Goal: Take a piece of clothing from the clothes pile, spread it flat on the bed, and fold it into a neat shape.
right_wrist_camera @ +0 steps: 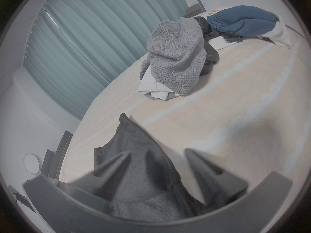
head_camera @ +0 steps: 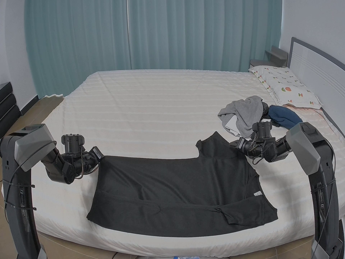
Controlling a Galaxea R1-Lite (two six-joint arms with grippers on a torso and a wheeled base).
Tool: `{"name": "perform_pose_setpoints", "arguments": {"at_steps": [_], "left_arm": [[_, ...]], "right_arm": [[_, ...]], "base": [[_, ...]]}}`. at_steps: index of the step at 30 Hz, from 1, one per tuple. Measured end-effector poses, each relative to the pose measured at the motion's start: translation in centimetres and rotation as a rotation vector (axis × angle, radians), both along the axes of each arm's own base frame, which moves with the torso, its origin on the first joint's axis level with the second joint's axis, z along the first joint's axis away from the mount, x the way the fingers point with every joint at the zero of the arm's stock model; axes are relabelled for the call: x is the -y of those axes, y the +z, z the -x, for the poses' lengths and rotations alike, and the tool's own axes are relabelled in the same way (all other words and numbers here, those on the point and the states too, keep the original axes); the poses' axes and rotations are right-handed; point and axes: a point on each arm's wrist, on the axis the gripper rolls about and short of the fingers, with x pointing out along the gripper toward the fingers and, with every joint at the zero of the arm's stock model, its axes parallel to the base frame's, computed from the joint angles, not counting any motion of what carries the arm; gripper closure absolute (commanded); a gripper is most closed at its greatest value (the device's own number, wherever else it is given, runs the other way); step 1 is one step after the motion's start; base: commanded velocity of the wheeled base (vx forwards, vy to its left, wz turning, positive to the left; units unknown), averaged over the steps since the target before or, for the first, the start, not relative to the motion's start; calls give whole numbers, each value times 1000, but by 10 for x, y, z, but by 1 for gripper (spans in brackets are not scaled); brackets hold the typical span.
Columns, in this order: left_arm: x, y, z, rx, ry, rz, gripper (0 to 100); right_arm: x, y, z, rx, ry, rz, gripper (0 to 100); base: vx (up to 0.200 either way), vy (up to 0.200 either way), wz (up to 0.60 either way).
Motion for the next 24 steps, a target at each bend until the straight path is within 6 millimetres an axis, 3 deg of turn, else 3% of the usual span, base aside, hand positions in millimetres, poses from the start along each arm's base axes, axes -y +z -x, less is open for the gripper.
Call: {"name": "perform_pose_setpoints", "arguments": {"at_steps": [14, 24], "left_arm": [[0, 2, 0, 5, 0, -1, 100], [-2, 12, 2, 40, 4, -2, 100]], "right_arm": [[21, 15, 11, -22, -42, -49, 100], [47, 55, 29, 63, -75, -172, 100]], "base": [[0, 0, 0], [0, 0, 0]]}}
